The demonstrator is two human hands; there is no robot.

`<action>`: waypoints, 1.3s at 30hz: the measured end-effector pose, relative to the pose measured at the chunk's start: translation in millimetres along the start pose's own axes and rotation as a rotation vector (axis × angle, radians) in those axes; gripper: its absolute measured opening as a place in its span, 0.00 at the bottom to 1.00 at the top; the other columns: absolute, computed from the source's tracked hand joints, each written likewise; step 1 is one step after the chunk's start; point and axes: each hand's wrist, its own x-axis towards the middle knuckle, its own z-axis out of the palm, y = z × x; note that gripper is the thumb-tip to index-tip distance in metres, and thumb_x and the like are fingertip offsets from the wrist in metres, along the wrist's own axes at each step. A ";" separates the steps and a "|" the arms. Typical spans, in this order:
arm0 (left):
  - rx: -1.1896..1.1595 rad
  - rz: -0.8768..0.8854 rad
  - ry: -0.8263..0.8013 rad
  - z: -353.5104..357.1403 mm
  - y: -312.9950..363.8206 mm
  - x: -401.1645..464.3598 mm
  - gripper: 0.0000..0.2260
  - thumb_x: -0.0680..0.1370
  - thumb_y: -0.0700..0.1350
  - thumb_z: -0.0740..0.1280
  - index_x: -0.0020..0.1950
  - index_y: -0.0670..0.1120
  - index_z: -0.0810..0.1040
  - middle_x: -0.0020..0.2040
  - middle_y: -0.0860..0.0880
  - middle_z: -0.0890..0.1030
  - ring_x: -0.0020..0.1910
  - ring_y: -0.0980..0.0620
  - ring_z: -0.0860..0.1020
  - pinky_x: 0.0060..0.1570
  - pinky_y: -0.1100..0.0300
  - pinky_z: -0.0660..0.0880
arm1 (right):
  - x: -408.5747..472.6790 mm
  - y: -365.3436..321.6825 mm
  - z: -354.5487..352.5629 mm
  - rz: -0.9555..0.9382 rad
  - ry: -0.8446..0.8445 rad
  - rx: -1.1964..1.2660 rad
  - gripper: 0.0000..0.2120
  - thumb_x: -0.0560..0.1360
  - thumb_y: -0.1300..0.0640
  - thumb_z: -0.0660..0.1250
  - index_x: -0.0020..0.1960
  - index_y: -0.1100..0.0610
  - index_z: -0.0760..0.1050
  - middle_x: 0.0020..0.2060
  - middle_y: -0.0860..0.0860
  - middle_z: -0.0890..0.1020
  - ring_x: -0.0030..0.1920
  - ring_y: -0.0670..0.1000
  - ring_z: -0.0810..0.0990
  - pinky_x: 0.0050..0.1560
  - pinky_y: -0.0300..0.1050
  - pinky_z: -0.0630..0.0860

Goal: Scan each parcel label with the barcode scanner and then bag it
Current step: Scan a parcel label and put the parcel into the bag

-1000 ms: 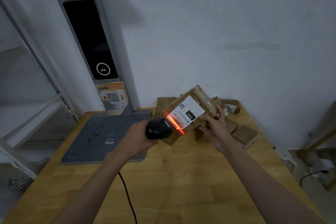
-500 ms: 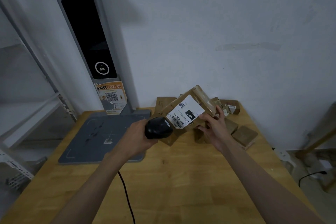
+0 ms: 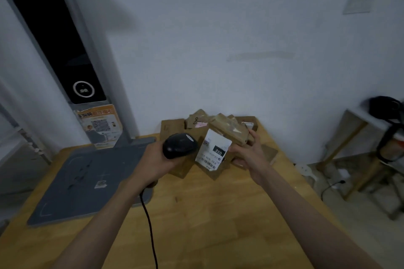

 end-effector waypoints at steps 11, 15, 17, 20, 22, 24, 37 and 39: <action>-0.164 0.012 -0.290 51.3 37.3 -12.1 0.05 0.74 0.46 0.75 0.46 0.47 0.81 0.31 0.49 0.84 0.28 0.57 0.81 0.29 0.67 0.74 | -112.6 4.9 -57.0 -0.008 0.265 -0.244 0.42 0.65 0.63 0.81 0.69 0.42 0.63 0.60 0.50 0.72 0.57 0.51 0.78 0.46 0.55 0.84; -0.233 0.059 -0.456 76.4 54.3 -41.5 0.05 0.74 0.45 0.74 0.48 0.47 0.81 0.32 0.49 0.84 0.31 0.55 0.83 0.35 0.62 0.79 | -174.8 17.0 -73.4 0.028 0.358 -0.287 0.43 0.65 0.62 0.80 0.72 0.44 0.62 0.61 0.51 0.72 0.57 0.53 0.79 0.42 0.48 0.83; -0.254 0.104 -0.519 91.2 62.4 -60.4 0.06 0.74 0.45 0.75 0.48 0.47 0.81 0.32 0.48 0.84 0.32 0.54 0.83 0.34 0.62 0.79 | -204.5 24.6 -82.0 0.058 0.418 -0.298 0.43 0.66 0.61 0.80 0.73 0.44 0.62 0.61 0.51 0.72 0.57 0.53 0.79 0.40 0.44 0.82; -0.259 0.180 -0.604 114.0 76.2 -88.2 0.07 0.73 0.47 0.75 0.48 0.49 0.81 0.34 0.47 0.85 0.34 0.53 0.83 0.35 0.59 0.80 | -248.4 37.6 -97.2 0.093 0.522 -0.315 0.43 0.67 0.60 0.80 0.74 0.46 0.61 0.63 0.52 0.71 0.59 0.55 0.77 0.40 0.43 0.82; -0.254 0.218 -0.668 129.2 86.7 -106.7 0.07 0.73 0.47 0.75 0.49 0.49 0.81 0.35 0.47 0.85 0.34 0.53 0.83 0.37 0.57 0.81 | -278.3 48.3 -110.3 0.113 0.583 -0.325 0.43 0.66 0.58 0.80 0.73 0.45 0.61 0.64 0.52 0.70 0.61 0.56 0.76 0.44 0.46 0.82; -0.240 0.253 -0.742 146.1 96.0 -124.8 0.08 0.73 0.47 0.75 0.50 0.48 0.82 0.35 0.47 0.85 0.34 0.52 0.83 0.37 0.55 0.82 | -308.1 59.5 -123.5 0.138 0.639 -0.316 0.43 0.66 0.57 0.80 0.73 0.44 0.60 0.64 0.51 0.69 0.62 0.56 0.75 0.43 0.45 0.82; -0.065 0.395 -1.126 270.5 164.7 -230.5 0.05 0.73 0.44 0.75 0.45 0.46 0.83 0.39 0.48 0.85 0.37 0.53 0.82 0.38 0.64 0.78 | -462.1 141.7 -207.9 0.252 0.996 -0.327 0.52 0.58 0.55 0.84 0.74 0.49 0.58 0.68 0.51 0.68 0.70 0.53 0.69 0.67 0.54 0.75; -0.028 0.374 -1.181 292.2 168.4 -245.9 0.05 0.73 0.45 0.75 0.46 0.45 0.83 0.36 0.48 0.85 0.35 0.52 0.83 0.39 0.58 0.80 | -478.2 154.5 -216.3 0.300 1.032 -0.366 0.53 0.60 0.58 0.84 0.76 0.51 0.57 0.70 0.50 0.68 0.71 0.51 0.68 0.70 0.53 0.71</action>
